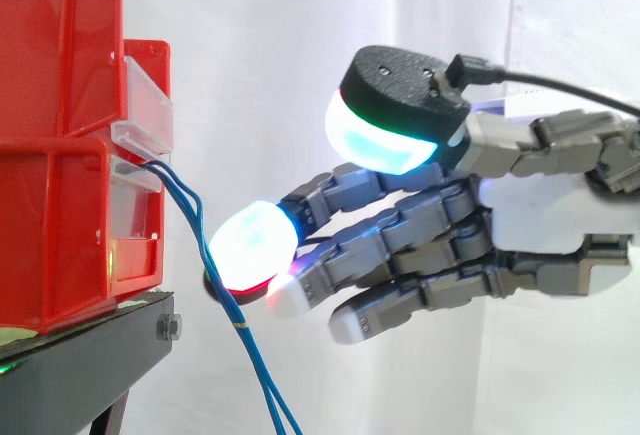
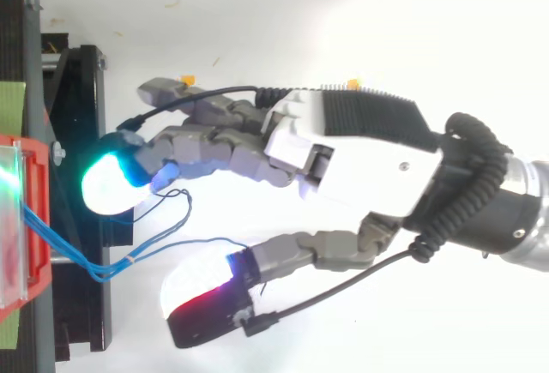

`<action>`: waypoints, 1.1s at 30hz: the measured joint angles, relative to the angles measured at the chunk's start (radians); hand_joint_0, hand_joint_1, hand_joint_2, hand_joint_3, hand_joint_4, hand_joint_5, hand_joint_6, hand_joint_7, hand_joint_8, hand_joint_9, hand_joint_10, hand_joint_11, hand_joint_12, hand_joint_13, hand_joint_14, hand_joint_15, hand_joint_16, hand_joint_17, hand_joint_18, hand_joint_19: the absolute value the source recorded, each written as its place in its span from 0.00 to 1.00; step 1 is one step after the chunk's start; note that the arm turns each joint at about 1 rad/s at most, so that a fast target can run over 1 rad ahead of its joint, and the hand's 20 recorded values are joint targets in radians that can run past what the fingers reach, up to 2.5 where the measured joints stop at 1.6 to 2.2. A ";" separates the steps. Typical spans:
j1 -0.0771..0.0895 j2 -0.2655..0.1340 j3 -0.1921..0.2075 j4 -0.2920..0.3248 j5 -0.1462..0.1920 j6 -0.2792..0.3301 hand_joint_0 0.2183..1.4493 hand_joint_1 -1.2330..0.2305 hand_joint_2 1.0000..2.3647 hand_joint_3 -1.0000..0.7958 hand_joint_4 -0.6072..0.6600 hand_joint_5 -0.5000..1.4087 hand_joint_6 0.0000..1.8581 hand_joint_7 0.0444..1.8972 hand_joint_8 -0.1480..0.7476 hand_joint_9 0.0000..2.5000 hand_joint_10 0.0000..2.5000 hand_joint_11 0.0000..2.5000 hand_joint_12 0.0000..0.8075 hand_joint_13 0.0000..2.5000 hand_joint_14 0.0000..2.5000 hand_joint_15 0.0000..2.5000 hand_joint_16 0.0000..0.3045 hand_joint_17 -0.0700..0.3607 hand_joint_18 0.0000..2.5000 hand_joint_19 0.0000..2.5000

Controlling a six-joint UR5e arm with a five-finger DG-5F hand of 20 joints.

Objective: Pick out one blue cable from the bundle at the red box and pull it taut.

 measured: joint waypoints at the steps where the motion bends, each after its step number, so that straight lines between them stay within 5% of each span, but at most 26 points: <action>1: 0.002 -0.006 0.002 0.011 0.000 0.000 0.25 0.49 0.00 0.28 0.63 0.14 0.27 0.37 0.43 0.12 0.00 0.12 0.37 0.00 0.00 0.03 0.14 0.38 0.06 0.19; 11: 0.016 -0.079 0.009 0.118 -0.001 0.038 0.25 0.49 0.00 0.28 0.63 0.14 0.27 0.37 0.43 0.12 0.00 0.12 0.37 0.00 0.00 0.03 0.14 0.38 0.07 0.20; 33: 0.016 -0.106 -0.004 0.121 -0.012 0.155 0.29 0.47 0.00 0.28 0.66 0.16 0.27 0.45 0.44 0.18 0.00 0.16 0.37 0.05 0.00 0.05 0.13 0.37 0.11 0.22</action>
